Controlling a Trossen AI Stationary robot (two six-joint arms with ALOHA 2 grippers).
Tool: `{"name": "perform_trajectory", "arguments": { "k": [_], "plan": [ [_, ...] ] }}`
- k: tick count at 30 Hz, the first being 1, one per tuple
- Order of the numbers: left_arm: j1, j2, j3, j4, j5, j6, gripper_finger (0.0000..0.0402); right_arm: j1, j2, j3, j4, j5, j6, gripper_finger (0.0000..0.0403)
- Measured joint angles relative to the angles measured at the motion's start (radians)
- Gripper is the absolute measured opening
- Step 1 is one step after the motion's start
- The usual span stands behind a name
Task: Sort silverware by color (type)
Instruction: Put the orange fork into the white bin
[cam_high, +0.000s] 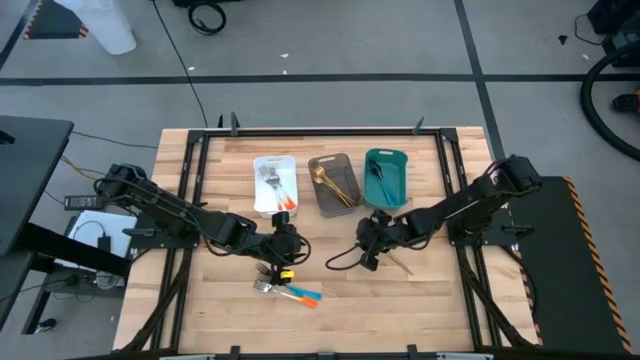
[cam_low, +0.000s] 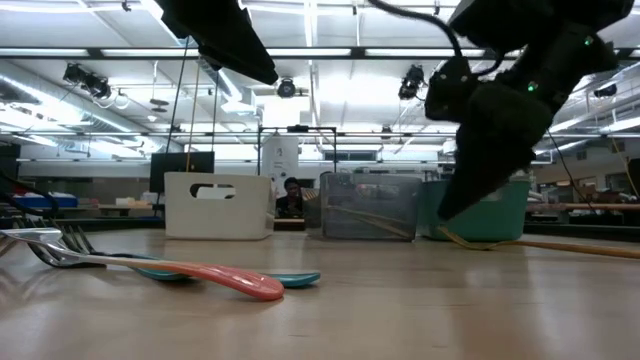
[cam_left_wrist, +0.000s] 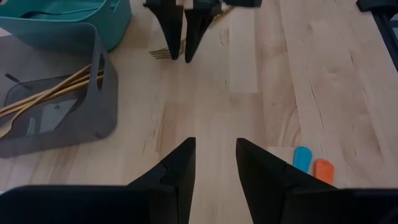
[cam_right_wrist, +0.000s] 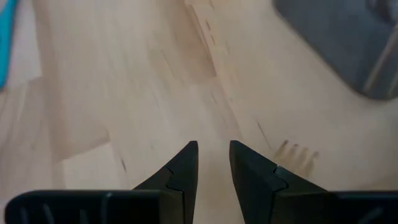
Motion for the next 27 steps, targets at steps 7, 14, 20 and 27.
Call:
{"name": "perform_trajectory", "arguments": {
  "k": [7, 14, 20, 27],
  "plan": [
    [0.0, 0.0, 0.0, 0.0, 0.0, -0.048, 0.0123, 0.029, -0.104, 0.0, -0.074, 0.055, 0.002, 0.0103],
    [-0.034, 0.079, 0.0, 0.006, 0.005, -0.081, 0.0123, 0.081, -0.174, 0.0, -0.193, 0.175, 0.029, 0.0103],
    [-0.093, 0.131, 0.0, 0.003, 0.133, -0.054, 0.0123, 0.117, -0.177, 0.0, -0.201, 0.264, 0.029, 0.0103],
    [-0.209, 0.135, 0.0, 0.006, 0.176, -0.053, 0.0123, 0.13, -0.177, -0.001, -0.199, 0.311, 0.025, 0.0103]
  ]
}}
